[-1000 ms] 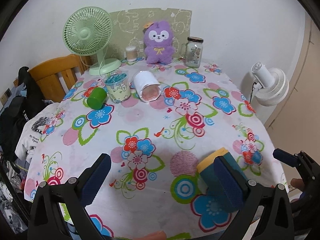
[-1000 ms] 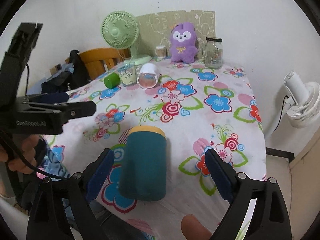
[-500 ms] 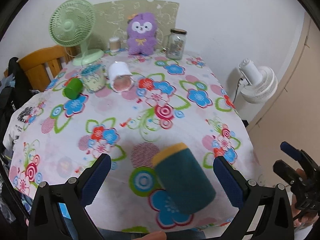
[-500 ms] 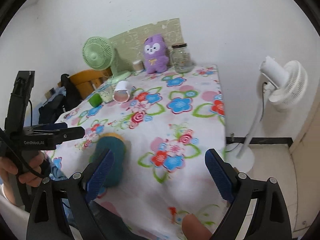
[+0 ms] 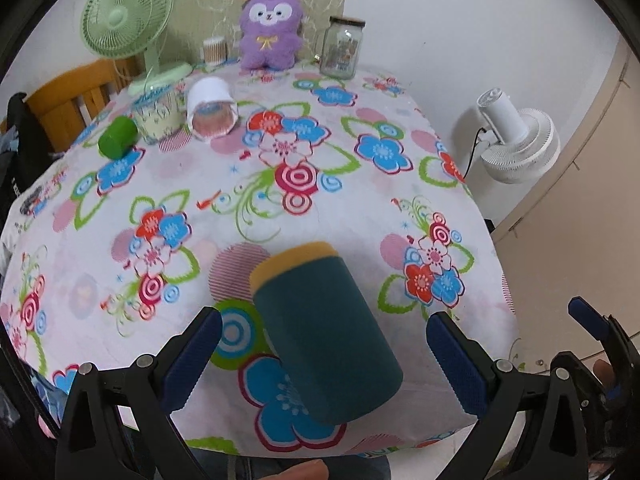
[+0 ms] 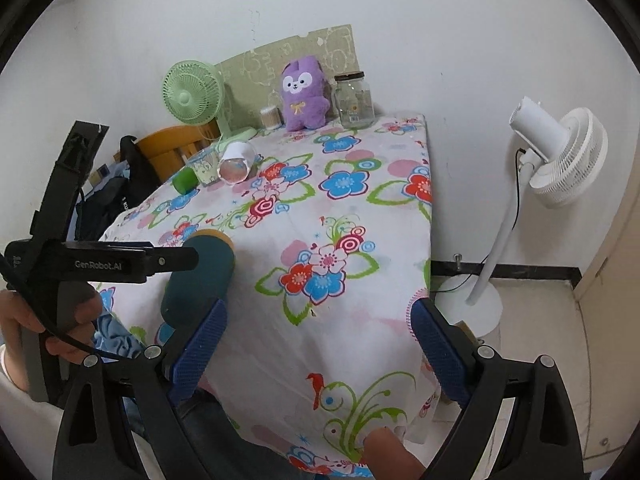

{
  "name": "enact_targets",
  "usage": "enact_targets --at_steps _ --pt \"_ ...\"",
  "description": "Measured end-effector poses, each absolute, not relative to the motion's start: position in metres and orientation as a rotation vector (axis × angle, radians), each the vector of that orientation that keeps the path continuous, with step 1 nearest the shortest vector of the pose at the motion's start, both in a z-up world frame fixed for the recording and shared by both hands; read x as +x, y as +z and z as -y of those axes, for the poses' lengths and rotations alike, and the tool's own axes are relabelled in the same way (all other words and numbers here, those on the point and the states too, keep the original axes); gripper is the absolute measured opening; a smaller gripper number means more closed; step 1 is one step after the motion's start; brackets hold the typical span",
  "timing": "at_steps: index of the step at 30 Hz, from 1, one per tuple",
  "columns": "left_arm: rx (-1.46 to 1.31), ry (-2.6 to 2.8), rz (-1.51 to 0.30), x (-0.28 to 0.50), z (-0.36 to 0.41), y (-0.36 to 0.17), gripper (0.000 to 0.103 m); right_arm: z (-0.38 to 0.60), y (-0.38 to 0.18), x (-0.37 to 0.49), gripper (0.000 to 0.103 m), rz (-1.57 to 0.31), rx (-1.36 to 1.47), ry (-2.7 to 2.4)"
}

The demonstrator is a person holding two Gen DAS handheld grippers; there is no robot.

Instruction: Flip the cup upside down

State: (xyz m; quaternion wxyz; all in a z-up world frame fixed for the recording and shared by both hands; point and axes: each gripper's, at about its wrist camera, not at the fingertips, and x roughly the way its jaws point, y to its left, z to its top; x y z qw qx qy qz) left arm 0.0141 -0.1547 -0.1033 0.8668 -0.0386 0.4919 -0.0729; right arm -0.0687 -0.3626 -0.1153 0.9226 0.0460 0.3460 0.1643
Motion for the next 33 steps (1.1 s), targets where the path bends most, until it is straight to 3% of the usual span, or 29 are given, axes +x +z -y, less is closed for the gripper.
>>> enact_targets --at_steps 9,16,20,33 --pt "-0.118 -0.146 -1.076 0.018 0.156 -0.119 0.102 0.366 -0.124 -0.064 0.094 -0.734 0.113 0.329" --pt "-0.119 -0.140 -1.087 0.022 0.154 -0.122 0.089 0.368 -0.127 -0.060 0.094 -0.745 0.126 0.321" --pt "-0.105 -0.157 -1.095 0.024 0.154 -0.125 0.077 0.366 -0.127 -0.057 0.094 -0.747 0.128 0.318" --pt "-0.058 -0.222 -1.096 0.022 0.148 -0.119 0.065 0.359 -0.126 -0.051 0.094 -0.748 0.130 0.328"
